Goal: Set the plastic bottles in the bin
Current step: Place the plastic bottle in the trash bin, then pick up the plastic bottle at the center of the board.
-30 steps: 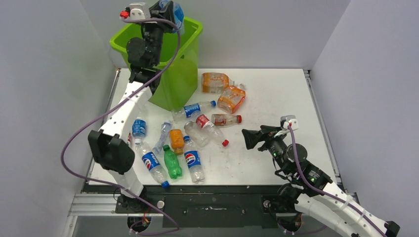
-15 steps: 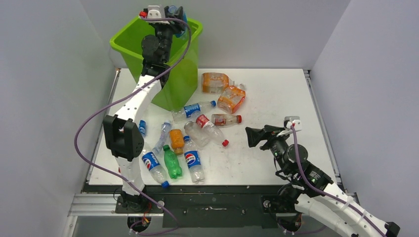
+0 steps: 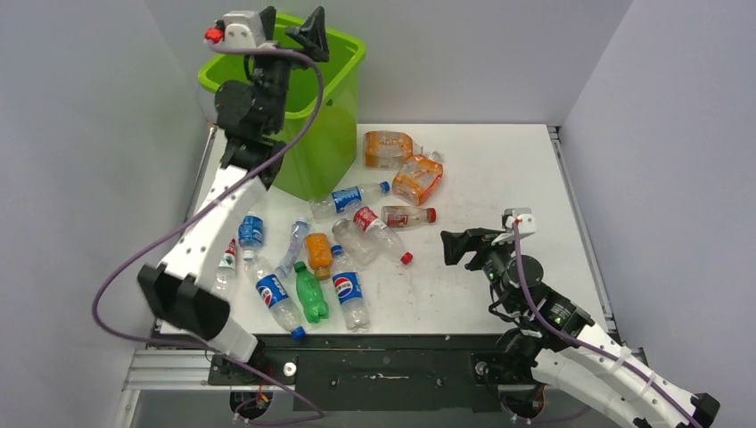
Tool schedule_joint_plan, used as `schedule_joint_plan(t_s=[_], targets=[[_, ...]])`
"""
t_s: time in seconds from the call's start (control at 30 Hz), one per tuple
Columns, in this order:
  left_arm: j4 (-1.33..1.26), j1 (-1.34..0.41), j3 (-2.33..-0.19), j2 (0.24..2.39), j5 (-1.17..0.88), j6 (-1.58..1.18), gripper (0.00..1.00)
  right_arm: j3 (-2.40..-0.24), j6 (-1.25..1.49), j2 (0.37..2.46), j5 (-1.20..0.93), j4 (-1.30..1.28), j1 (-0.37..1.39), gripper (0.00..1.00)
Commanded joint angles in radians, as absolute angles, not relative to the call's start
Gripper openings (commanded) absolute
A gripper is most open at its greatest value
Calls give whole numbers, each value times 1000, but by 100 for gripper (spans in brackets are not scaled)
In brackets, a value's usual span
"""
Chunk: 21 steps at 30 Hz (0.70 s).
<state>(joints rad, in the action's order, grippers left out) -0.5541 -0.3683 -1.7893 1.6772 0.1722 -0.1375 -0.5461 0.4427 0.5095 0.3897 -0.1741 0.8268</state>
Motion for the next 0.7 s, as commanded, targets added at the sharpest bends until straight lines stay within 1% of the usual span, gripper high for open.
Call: schedule_joint_plan(t_s=[0.0,0.13,0.23,0.3,0.4,0.47,0.57,0.67], targets=[[-452,-453,-1613,1356,152,-189,96,-569,452,535,453,-158,839,90],[-179,-538,-1388,1130,132,-238,96,-581,468,586,416,-176,841,90],[52,-555,-1245,996,70,-276,96,-608,462,671,334,-193,839,90],[133,-555,-1115,885,4,-220,96,-609,471,743,294,-184,839,90],[138,-551,-894,689,-26,-222,96,-575,492,837,249,-134,837,91],[106,-550,-760,552,-86,-238,96,-529,508,885,227,-59,836,92],[22,-551,-610,444,-143,-301,96,-486,500,963,211,58,832,93],[-64,-551,-516,405,-152,-350,96,-473,462,1035,175,143,818,93]])
